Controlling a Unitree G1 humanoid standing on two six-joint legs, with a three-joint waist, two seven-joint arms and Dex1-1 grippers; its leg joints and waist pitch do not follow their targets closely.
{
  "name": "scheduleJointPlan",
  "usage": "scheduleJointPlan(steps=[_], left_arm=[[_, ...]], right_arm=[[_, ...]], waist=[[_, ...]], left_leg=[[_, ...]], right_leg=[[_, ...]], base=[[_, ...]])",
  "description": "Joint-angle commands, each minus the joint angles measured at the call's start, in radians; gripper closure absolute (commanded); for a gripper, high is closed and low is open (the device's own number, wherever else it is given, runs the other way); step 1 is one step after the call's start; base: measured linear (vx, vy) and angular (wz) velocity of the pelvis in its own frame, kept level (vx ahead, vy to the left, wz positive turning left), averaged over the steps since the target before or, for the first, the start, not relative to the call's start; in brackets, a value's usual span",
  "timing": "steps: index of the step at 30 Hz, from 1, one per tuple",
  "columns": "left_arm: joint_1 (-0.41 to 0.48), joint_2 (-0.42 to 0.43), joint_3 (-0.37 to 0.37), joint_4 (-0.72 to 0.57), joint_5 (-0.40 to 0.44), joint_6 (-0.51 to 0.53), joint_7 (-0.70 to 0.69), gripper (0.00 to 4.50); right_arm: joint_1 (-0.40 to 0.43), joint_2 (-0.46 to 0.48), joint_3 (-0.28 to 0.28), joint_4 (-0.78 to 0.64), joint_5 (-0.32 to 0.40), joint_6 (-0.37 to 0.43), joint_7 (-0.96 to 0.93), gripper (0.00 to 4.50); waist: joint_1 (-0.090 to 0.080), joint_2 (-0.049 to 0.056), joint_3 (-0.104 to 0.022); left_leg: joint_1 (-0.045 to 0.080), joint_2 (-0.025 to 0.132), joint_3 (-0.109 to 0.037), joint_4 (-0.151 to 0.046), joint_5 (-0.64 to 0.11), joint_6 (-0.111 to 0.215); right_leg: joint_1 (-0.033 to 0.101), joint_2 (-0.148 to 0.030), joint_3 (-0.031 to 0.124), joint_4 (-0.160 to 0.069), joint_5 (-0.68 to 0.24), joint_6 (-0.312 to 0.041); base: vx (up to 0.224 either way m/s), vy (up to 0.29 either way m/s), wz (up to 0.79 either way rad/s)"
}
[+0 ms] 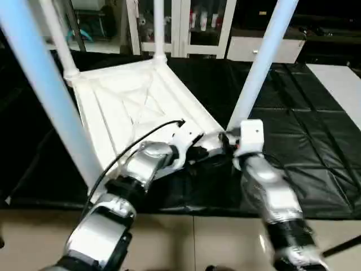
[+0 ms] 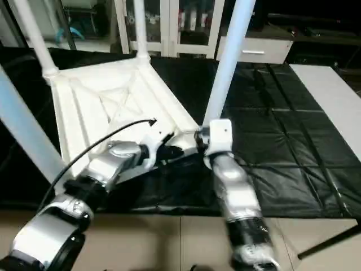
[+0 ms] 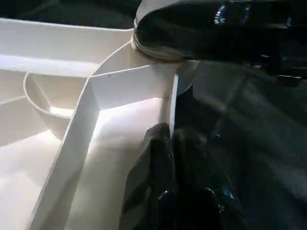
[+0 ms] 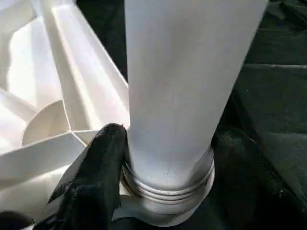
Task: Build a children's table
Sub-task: Rotate leg to tighten
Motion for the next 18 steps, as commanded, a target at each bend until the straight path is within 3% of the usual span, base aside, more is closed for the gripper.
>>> scheduleJointPlan(steps=[1,5,6,7,9,11,12,13,15,17,18], left_arm=[[-0.012,0.024,0.077,0.022,0.003,-0.008,0.141,4.50],[-0.010,0.029,0.071,0.026,0.003,-0.013,0.130,4.50],[-0.011,0.034,0.068,0.032,0.003,-0.028,0.125,4.50],[-0.012,0.039,0.065,0.035,0.003,-0.041,0.116,4.50],[-0.011,0.047,0.062,0.034,0.002,-0.047,0.098,4.50],[-0.005,0.059,0.054,0.025,0.002,-0.048,0.064,4.50],[0.001,0.070,0.043,0.016,0.002,-0.052,0.026,4.50],[0.010,0.080,0.033,0.005,-0.001,-0.057,-0.014,4.50],[0.021,0.092,0.018,-0.005,-0.006,-0.057,-0.072,4.50],[0.029,0.102,0.007,-0.013,-0.010,-0.051,-0.113,4.50],[0.044,0.124,-0.019,-0.028,-0.013,-0.046,-0.199,4.50]], right_arm=[[0.029,0.040,-0.002,0.057,0.053,0.011,0.018,2.05],[0.021,0.038,0.007,0.052,0.060,-0.005,0.084,2.05],[0.024,0.031,0.019,0.035,0.059,-0.015,0.117,2.05],[0.028,0.020,0.032,0.016,0.056,-0.018,0.145,1.63],[0.035,0.000,0.042,-0.013,0.057,-0.010,0.175,1.66],[0.050,-0.039,0.062,-0.061,0.061,0.018,0.231,1.41],[0.062,-0.073,0.068,-0.107,0.075,0.050,0.274,1.23],[0.076,-0.114,0.078,-0.154,0.089,0.085,0.326,1.17],[0.092,-0.164,0.090,-0.204,0.100,0.123,0.393,1.11],[0.106,-0.206,0.106,-0.240,0.105,0.138,0.448,0.96],[0.136,-0.287,0.131,-0.311,0.123,0.168,0.546,0.96]], waist=[[-0.002,-0.007,-0.057],[-0.003,-0.006,-0.057],[-0.006,-0.012,-0.056],[-0.009,-0.009,-0.056],[-0.018,-0.009,-0.058],[-0.017,-0.009,-0.060],[-0.015,-0.009,-0.060],[-0.010,-0.011,-0.062],[-0.006,-0.011,-0.059],[-0.001,-0.005,-0.060],[0.003,-0.009,-0.060]], left_leg=[[0.007,0.000,-0.007,-0.090,-0.314,0.001],[0.005,0.001,-0.006,-0.090,-0.295,0.011],[0.002,0.000,-0.006,-0.091,-0.298,0.015],[-0.002,0.000,-0.009,-0.092,-0.298,0.019],[-0.013,0.001,-0.014,-0.093,-0.277,0.021],[-0.008,0.001,-0.012,-0.089,-0.259,0.026],[0.001,0.003,-0.006,-0.084,-0.254,0.035],[0.001,0.003,-0.004,-0.081,-0.220,0.051],[0.002,0.003,0.000,-0.079,-0.183,0.078],[0.002,0.004,0.002,-0.077,-0.166,0.090],[0.004,0.005,0.003,-0.076,-0.167,0.090]], right_leg=[[0.038,-0.002,0.003,-0.071,-0.327,-0.146],[0.042,-0.002,0.004,-0.067,-0.291,-0.155],[0.044,-0.002,0.003,-0.067,-0.296,-0.155],[0.049,-0.003,0.003,-0.067,-0.304,-0.151],[0.056,-0.006,0.000,-0.064,-0.297,-0.146],[0.052,-0.004,0.001,-0.064,-0.276,-0.161],[0.044,-0.003,0.004,-0.065,-0.249,-0.182],[0.051,-0.003,0.006,-0.057,-0.192,-0.202],[0.050,-0.001,0.006,-0.053,-0.136,-0.220],[0.049,-0.004,0.007,-0.051,-0.130,-0.234],[0.052,-0.004,0.007,-0.052,-0.134,-0.237]], base=[[0.000,0.000,0.00],[0.000,0.000,0.00],[0.000,0.000,0.00],[0.000,0.000,0.00],[0.000,0.000,0.00],[0.000,0.000,0.00],[0.000,0.000,0.00],[0.000,0.000,0.00],[0.000,0.000,0.00],[0.000,0.000,0.00],[0.000,0.000,0.00]])
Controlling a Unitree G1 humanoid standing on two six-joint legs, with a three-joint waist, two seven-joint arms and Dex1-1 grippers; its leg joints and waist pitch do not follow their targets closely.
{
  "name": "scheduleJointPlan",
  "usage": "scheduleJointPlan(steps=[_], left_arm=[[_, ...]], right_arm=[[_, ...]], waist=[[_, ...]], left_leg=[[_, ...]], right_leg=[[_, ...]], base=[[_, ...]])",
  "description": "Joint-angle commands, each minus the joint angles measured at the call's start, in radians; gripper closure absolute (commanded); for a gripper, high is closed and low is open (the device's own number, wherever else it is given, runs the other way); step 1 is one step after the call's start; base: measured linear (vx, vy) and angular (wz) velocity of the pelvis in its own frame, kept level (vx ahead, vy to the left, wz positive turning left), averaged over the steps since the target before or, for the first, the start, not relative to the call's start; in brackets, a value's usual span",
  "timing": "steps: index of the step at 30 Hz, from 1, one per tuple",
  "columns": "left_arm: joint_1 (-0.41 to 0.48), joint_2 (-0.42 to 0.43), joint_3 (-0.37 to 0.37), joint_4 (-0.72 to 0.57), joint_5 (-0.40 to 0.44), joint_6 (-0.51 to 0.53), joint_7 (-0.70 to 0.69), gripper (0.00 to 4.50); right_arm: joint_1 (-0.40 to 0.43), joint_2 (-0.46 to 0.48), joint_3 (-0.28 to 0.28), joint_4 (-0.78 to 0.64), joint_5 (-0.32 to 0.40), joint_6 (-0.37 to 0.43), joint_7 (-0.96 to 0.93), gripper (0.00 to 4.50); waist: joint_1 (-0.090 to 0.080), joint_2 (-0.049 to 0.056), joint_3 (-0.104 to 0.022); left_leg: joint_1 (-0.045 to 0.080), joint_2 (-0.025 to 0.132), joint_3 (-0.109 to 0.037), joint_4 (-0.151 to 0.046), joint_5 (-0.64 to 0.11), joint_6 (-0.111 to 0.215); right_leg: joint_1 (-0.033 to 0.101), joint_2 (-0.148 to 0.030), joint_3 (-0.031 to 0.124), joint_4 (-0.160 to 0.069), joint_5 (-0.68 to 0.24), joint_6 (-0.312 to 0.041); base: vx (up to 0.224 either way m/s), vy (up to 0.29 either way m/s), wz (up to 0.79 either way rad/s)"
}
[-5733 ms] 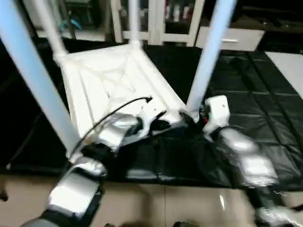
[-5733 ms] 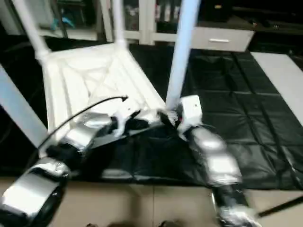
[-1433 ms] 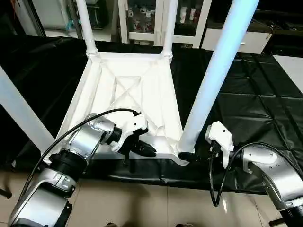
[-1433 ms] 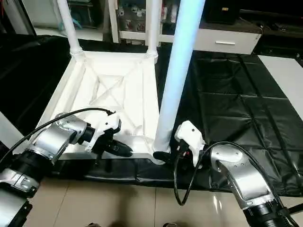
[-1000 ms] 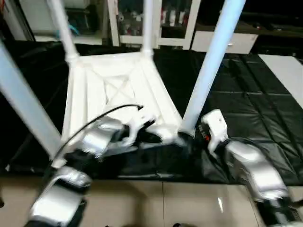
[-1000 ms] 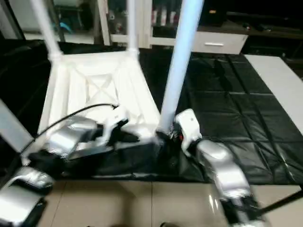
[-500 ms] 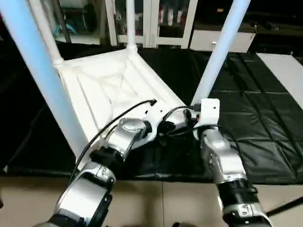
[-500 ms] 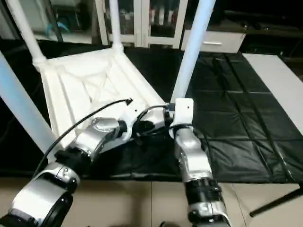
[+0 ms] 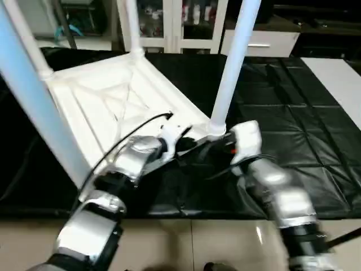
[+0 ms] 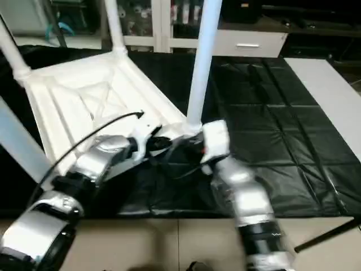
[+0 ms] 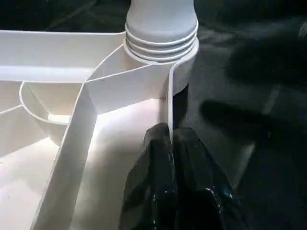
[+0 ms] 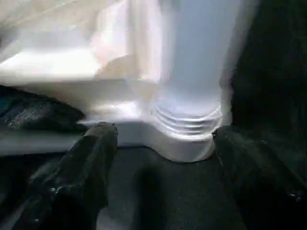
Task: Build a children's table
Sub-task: Rotate leg to tighten
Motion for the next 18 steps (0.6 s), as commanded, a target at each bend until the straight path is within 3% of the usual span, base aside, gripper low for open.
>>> scheduleJointPlan(steps=[1,5,6,7,8,13,18], left_arm=[[0.047,0.033,-0.057,-0.018,-0.007,0.005,-0.158,4.50],[0.056,0.070,-0.084,-0.036,-0.009,0.012,-0.261,4.50],[0.058,0.084,-0.095,-0.043,-0.009,0.018,-0.299,4.50],[0.062,0.102,-0.110,-0.055,-0.012,0.031,-0.352,4.50],[0.068,0.118,-0.126,-0.070,-0.012,0.035,-0.401,4.50],[0.094,0.161,-0.171,-0.131,-0.026,0.054,-0.540,4.50],[0.113,0.185,-0.194,-0.185,-0.029,0.082,-0.598,4.50]], right_arm=[[0.052,-0.108,0.051,-0.115,0.038,0.061,0.165,0.96],[0.120,-0.252,0.086,-0.237,0.068,0.081,0.319,0.96],[0.140,-0.293,0.092,-0.266,0.073,0.083,0.358,0.96],[0.159,-0.334,0.097,-0.290,0.077,0.084,0.395,0.96],[0.170,-0.360,0.098,-0.305,0.081,0.088,0.416,0.96],[0.169,-0.384,0.091,-0.304,0.070,0.089,0.428,0.96],[0.165,-0.420,0.102,-0.318,0.073,0.102,0.454,0.96]], waist=[[0.015,-0.008,-0.062],[0.026,-0.010,-0.056],[0.028,-0.006,-0.056],[0.035,-0.009,-0.055],[0.036,-0.007,-0.050],[0.036,-0.006,-0.052],[0.045,-0.006,-0.056]], left_leg=[[0.009,0.007,0.001,-0.069,-0.160,0.093],[0.010,0.009,0.004,-0.072,-0.192,0.090],[0.012,0.010,0.003,-0.073,-0.212,0.080],[0.013,0.014,0.000,-0.076,-0.221,0.072],[0.013,0.012,0.002,-0.078,-0.236,0.067],[0.017,0.013,0.000,-0.080,-0.261,0.037],[0.020,0.015,0.004,-0.077,-0.217,0.043]], right_leg=[[0.065,-0.008,0.010,-0.049,-0.134,-0.236],[0.061,-0.009,0.013,-0.053,-0.172,-0.237],[0.062,-0.009,0.013,-0.055,-0.193,-0.232],[0.065,-0.011,0.015,-0.056,-0.210,-0.222],[0.058,-0.011,0.016,-0.058,-0.237,-0.221],[0.054,-0.012,0.016,-0.062,-0.282,-0.215],[0.057,-0.010,0.016,-0.049,-0.190,-0.236]], base=[[0.000,0.000,0.00],[0.000,0.000,0.00],[0.000,0.000,0.00],[0.000,0.000,0.00],[0.000,0.000,0.00],[0.000,0.000,0.00],[0.000,0.000,0.00]])
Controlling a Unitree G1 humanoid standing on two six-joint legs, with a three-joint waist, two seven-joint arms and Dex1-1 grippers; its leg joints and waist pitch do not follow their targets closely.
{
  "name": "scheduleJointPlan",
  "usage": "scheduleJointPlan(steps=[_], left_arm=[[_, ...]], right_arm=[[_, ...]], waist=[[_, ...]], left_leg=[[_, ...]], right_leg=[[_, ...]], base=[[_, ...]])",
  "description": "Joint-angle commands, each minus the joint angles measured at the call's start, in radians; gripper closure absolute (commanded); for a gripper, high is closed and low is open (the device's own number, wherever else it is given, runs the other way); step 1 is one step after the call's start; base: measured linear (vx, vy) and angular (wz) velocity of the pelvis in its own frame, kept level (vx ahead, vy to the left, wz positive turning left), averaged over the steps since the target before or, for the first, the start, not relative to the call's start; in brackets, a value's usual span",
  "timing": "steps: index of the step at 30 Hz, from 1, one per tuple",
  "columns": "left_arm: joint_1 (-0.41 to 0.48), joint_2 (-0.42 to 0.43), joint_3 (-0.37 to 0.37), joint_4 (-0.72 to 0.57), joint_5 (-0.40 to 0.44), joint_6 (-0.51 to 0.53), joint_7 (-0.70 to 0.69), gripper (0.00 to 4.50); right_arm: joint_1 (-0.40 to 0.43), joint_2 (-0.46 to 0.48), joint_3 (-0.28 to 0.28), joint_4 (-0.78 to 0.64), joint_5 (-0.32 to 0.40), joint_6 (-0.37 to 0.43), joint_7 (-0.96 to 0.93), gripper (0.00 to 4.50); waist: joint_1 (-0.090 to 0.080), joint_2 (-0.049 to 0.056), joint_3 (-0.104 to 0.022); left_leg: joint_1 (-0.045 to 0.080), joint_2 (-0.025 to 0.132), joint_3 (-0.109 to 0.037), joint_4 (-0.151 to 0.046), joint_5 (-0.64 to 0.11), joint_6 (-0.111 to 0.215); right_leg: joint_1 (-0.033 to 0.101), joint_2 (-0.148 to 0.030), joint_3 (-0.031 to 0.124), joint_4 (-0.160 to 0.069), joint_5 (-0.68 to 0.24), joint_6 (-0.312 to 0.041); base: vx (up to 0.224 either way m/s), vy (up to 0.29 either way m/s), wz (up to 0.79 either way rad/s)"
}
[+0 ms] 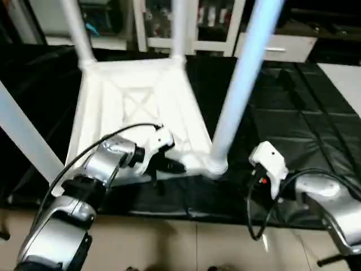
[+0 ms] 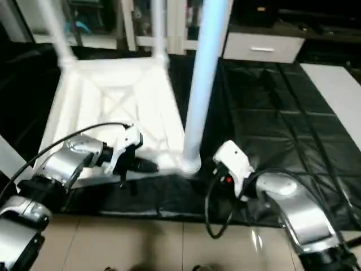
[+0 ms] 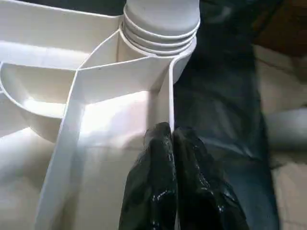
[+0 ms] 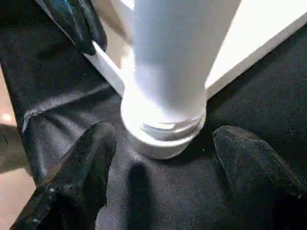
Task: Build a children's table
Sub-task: Rotate leg to tighten
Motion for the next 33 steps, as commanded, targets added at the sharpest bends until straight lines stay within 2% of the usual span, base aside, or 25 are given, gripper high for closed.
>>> scheduleJointPlan(steps=[1,3,8,15,20,26,33], left_arm=[[0.032,-0.007,-0.072,-0.008,0.017,0.028,-0.051,4.50],[0.035,-0.005,-0.074,-0.016,0.015,0.034,-0.056,4.50],[0.045,-0.005,-0.077,-0.046,0.013,0.046,-0.074,4.50],[0.049,-0.003,-0.080,-0.069,0.012,0.061,-0.077,4.50],[0.053,-0.001,-0.082,-0.081,0.012,0.068,-0.076,4.50],[0.058,0.002,-0.082,-0.091,0.012,0.076,-0.074,4.50],[0.059,0.003,-0.084,-0.092,0.015,0.079,-0.073,4.50]], right_arm=[[-0.007,-0.012,0.006,-0.019,0.000,0.003,0.010,0.96],[-0.011,-0.008,0.007,-0.012,-0.004,0.001,0.007,0.96],[-0.021,0.020,0.032,0.026,-0.016,-0.029,0.016,0.96],[-0.054,0.067,0.043,0.112,-0.026,-0.085,0.002,0.96],[-0.082,0.093,0.038,0.167,-0.031,-0.122,0.004,0.96],[-0.083,0.092,0.042,0.175,-0.024,-0.140,0.019,1.51],[-0.075,0.092,0.037,0.181,-0.021,-0.164,0.033,1.77]], waist=[[-0.005,-0.007,-0.057],[-0.002,-0.008,-0.058],[0.000,-0.008,-0.059],[0.000,-0.007,-0.066],[-0.001,-0.009,-0.067],[-0.001,-0.009,-0.068],[-0.001,-0.008,-0.070]], left_leg=[[0.014,0.016,0.001,-0.074,-0.208,0.049],[0.010,0.014,0.001,-0.072,-0.192,0.057],[0.009,0.014,0.000,-0.072,-0.202,0.049],[0.012,0.012,0.001,-0.066,-0.151,0.062],[0.010,0.011,0.001,-0.066,-0.159,0.064],[0.009,0.011,0.002,-0.063,-0.134,0.080],[0.011,0.010,0.002,-0.060,-0.118,0.090]], right_leg=[[0.050,-0.005,0.013,-0.048,-0.175,-0.241],[0.053,-0.007,0.013,-0.047,-0.169,-0.242],[0.053,-0.008,0.012,-0.050,-0.210,-0.228],[0.056,-0.006,0.010,-0.039,-0.127,-0.258],[0.058,-0.006,0.010,-0.040,-0.147,-0.255],[0.061,-0.005,0.010,-0.035,-0.109,-0.267],[0.061,-0.004,0.009,-0.032,-0.090,-0.277]], base=[[0.000,0.000,0.00],[0.000,0.000,0.00],[0.000,0.000,0.00],[0.000,0.000,0.00],[0.000,0.000,0.00],[0.000,0.000,0.00],[0.000,0.000,0.00]])
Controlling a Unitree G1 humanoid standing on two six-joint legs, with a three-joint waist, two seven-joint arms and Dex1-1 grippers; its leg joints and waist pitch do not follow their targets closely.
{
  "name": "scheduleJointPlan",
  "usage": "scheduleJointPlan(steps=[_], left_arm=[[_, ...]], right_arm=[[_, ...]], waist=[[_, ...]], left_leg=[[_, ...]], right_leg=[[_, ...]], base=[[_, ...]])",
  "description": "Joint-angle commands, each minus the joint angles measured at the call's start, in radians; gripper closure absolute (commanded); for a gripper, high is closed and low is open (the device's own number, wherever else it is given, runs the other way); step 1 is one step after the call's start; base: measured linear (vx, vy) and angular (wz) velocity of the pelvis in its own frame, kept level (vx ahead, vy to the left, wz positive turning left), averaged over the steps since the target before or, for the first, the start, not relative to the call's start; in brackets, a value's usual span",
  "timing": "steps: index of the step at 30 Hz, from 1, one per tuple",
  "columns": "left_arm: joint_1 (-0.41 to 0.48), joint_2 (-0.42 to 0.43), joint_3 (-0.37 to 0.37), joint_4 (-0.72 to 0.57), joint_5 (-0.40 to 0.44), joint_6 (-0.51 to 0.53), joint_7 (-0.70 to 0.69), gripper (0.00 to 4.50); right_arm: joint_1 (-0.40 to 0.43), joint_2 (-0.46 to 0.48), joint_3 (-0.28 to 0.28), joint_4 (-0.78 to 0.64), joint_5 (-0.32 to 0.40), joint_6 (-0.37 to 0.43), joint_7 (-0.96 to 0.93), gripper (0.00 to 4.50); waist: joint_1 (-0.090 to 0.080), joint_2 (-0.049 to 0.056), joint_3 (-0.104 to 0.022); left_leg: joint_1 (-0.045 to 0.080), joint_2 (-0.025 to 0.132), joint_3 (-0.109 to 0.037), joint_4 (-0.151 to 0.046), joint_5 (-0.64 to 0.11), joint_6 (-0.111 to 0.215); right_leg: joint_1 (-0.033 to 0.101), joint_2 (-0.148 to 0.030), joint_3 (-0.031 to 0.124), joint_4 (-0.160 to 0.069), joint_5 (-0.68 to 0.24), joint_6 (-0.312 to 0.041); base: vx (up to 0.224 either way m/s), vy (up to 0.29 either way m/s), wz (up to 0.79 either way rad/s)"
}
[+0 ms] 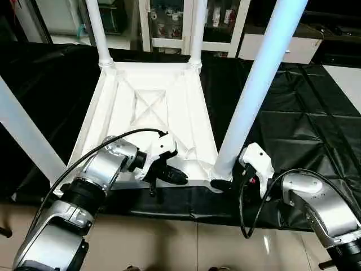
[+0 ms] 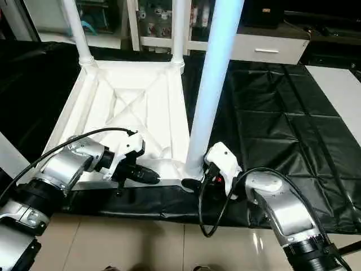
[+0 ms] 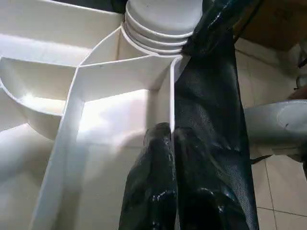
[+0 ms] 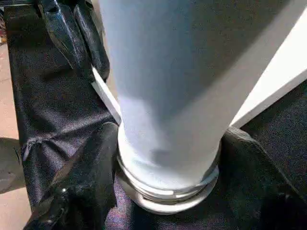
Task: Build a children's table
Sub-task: Rotate leg to tighten
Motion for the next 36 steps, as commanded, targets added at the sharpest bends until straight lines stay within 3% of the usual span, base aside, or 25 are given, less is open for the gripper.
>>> scheduleJointPlan(steps=[1,5,9,13,16,21,22,26,29,33,34,36], left_arm=[[0.031,-0.007,-0.066,-0.007,0.014,0.014,-0.045,4.50],[0.033,-0.005,-0.067,-0.011,0.013,0.020,-0.048,4.50],[0.035,-0.022,-0.055,-0.008,0.009,0.025,-0.019,4.50],[0.021,-0.086,-0.003,0.048,0.016,0.006,0.133,4.50],[0.006,-0.138,0.036,0.095,0.019,0.003,0.257,4.50],[-0.033,-0.246,0.114,0.185,0.025,0.001,0.512,4.50],[-0.037,-0.256,0.123,0.196,0.027,-0.004,0.542,4.50],[-0.065,-0.333,0.176,0.257,0.039,-0.070,0.771,4.50],[-0.069,-0.360,0.187,0.273,0.045,-0.105,0.835,4.50],[-0.072,-0.359,0.178,0.287,0.056,-0.124,0.835,4.50],[-0.071,-0.355,0.177,0.288,0.056,-0.124,0.831,4.50],[-0.070,-0.342,0.173,0.290,0.059,-0.134,0.811,4.50]], right_arm=[[-0.013,-0.004,-0.016,0.006,-0.009,-0.022,-0.002,1.77],[-0.009,0.013,-0.032,0.009,0.004,-0.031,-0.011,1.78],[-0.016,0.087,-0.080,0.045,0.032,-0.048,-0.089,1.78],[-0.025,0.217,-0.140,0.103,0.047,-0.082,-0.250,1.78],[-0.032,0.310,-0.159,0.140,0.028,-0.108,-0.378,1.78],[-0.095,0.456,-0.182,0.289,-0.055,-0.148,-0.629,1.78],[-0.103,0.465,-0.179,0.305,-0.064,-0.156,-0.645,1.78],[-0.190,0.529,-0.162,0.448,-0.142,-0.219,-0.788,1.79],[-0.222,0.562,-0.167,0.501,-0.162,-0.255,-0.828,1.80],[-0.237,0.592,-0.168,0.521,-0.133,-0.318,-0.751,1.80],[-0.235,0.592,-0.171,0.515,-0.126,-0.326,-0.743,1.24],[-0.229,0.587,-0.179,0.499,-0.113,-0.343,-0.727,1.08]], waist=[[-0.004,-0.008,-0.070],[-0.005,-0.007,-0.070],[-0.011,-0.006,-0.066],[-0.026,-0.008,-0.060],[-0.036,-0.007,-0.059],[-0.056,-0.006,-0.061],[-0.052,-0.006,-0.063],[-0.057,-0.008,-0.062],[-0.054,-0.012,-0.066],[-0.048,-0.010,-0.071],[-0.046,-0.009,-0.071],[-0.048,-0.007,-0.069]], left_leg=[[0.011,0.009,0.002,-0.062,-0.117,0.091],[0.009,0.009,0.002,-0.062,-0.112,0.093],[0.009,0.008,0.002,-0.064,-0.145,0.086],[0.006,0.006,-0.003,-0.071,-0.240,0.030],[0.006,0.004,-0.004,-0.074,-0.282,0.008],[0.005,-0.001,-0.010,-0.077,-0.321,-0.016],[0.005,0.000,-0.011,-0.077,-0.302,-0.009],[0.003,-0.003,-0.008,-0.076,-0.294,0.006],[0.000,-0.003,-0.005,-0.072,-0.259,0.029],[-0.001,-0.003,-0.002,-0.066,-0.195,0.077],[0.000,-0.003,-0.001,-0.066,-0.186,0.088],[-0.003,-0.003,0.000,-0.067,-0.193,0.099]], right_leg=[[0.062,-0.004,0.010,-0.034,-0.088,-0.277],[0.063,-0.005,0.010,-0.033,-0.076,-0.283],[0.059,-0.005,0.010,-0.039,-0.119,-0.280],[0.055,-0.005,0.007,-0.055,-0.277,-0.233],[0.045,-0.004,0.007,-0.064,-0.334,-0.201],[0.042,-0.001,0.003,-0.070,-0.385,-0.176],[0.047,-0.003,0.003,-0.071,-0.365,-0.172],[0.045,0.001,0.003,-0.073,-0.345,-0.169],[0.047,0.000,0.005,-0.070,-0.304,-0.170],[0.052,-0.003,0.005,-0.060,-0.225,-0.192],[0.052,-0.002,0.004,-0.059,-0.212,-0.197],[0.052,-0.001,0.003,-0.061,-0.218,-0.202]], base=[[0.000,0.000,0.00],[0.000,0.000,0.00],[0.000,0.000,0.00],[0.000,0.000,0.00],[0.000,0.000,0.00],[0.000,0.000,0.00],[0.000,0.000,0.00],[0.000,0.000,0.00],[0.000,0.000,0.00],[0.000,0.000,0.00],[0.000,0.000,0.00],[0.000,0.000,0.00]])
